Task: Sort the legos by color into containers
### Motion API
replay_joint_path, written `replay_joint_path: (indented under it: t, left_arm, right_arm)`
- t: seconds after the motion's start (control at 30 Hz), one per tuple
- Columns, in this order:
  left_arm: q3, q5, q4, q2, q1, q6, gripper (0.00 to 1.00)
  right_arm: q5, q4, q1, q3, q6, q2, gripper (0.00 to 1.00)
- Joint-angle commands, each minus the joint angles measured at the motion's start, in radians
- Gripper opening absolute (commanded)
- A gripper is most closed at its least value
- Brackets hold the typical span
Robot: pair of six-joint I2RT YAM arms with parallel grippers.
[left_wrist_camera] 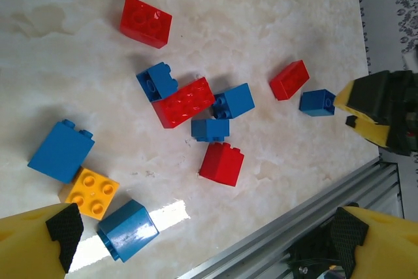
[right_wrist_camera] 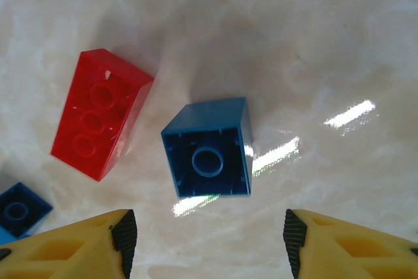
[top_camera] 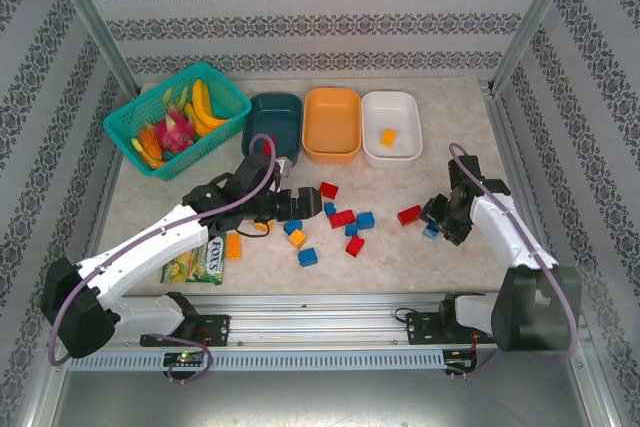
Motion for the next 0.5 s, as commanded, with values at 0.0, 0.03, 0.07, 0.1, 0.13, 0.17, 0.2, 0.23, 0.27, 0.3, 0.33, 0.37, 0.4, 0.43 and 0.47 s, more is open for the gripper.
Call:
replay_joint_path:
  t: [0.0, 0.03, 0.07, 0.1, 0.13, 0.17, 0.2, 0.23, 0.27, 0.3, 0.33, 0.37, 0.4, 0.43, 0.47]
  left_arm:
    - [-0.016, -0.054, 0.078, -0.035, -0.015, -0.052, 1.0]
    - [-0.017, -0.055, 0.076, -0.036, -0.015, -0.053, 1.0]
    - [-0.017, -0.055, 0.075, -0.038, -0.017, -0.052, 1.0]
    - [-0.017, -0.054, 0.076, -0.038, -0.017, -0.052, 1.0]
    - [-0.016, -0.057, 0.078, -0.039, -0.018, -0.053, 1.0]
    - [-0.017, -0.056, 0.08, -0.037, -0.018, -0.054, 1.0]
    - [-0.019, -0.058, 0.083, -0.036, -0.02, -0.054, 1.0]
    - [-0.021, -0.058, 0.084, -0.036, -0.021, -0.056, 1.0]
    - [-0.022, -0.06, 0.086, -0.036, -0.021, -0.058, 1.0]
    - [-0.025, -0.059, 0.086, -0.034, -0.023, -0.058, 1.0]
    - [-0.026, -0.06, 0.087, -0.033, -0.023, -0.06, 1.0]
    - [-0.025, -0.06, 0.088, -0.033, -0.024, -0.061, 1.0]
    - [-0.027, -0.061, 0.089, -0.032, -0.024, -0.062, 1.0]
    - [-0.027, -0.063, 0.09, -0.032, -0.024, -0.063, 1.0]
    - [-0.027, -0.063, 0.09, -0.03, -0.024, -0.063, 1.0]
  right_arm:
    - [-0.041, 0.032, -0.023, 0.012, -0.086, 0.059, 0.62]
    - [-0.042, 0.038, -0.03, 0.016, -0.095, 0.074, 0.62]
    - [-0.043, 0.044, -0.038, 0.018, -0.102, 0.085, 0.62]
    - [-0.047, 0.052, -0.045, 0.021, -0.108, 0.097, 0.61]
    - [-0.052, 0.056, -0.05, 0.024, -0.116, 0.11, 0.6]
    - [-0.055, 0.06, -0.053, 0.028, -0.12, 0.123, 0.6]
    - [-0.061, 0.064, -0.054, 0.032, -0.128, 0.137, 0.59]
    - [-0.061, 0.066, -0.054, 0.034, -0.133, 0.152, 0.58]
    - [-0.063, 0.071, -0.054, 0.034, -0.137, 0.162, 0.58]
    - [-0.06, 0.076, -0.054, 0.034, -0.141, 0.173, 0.57]
    - [-0.057, 0.081, -0.055, 0.034, -0.145, 0.182, 0.56]
    - [-0.056, 0.084, -0.055, 0.035, -0.151, 0.19, 0.55]
    - [-0.051, 0.088, -0.056, 0.037, -0.155, 0.198, 0.52]
    - [-0.048, 0.09, -0.057, 0.041, -0.16, 0.204, 0.5]
    - [-0.046, 0.092, -0.057, 0.043, -0.163, 0.209, 0.5]
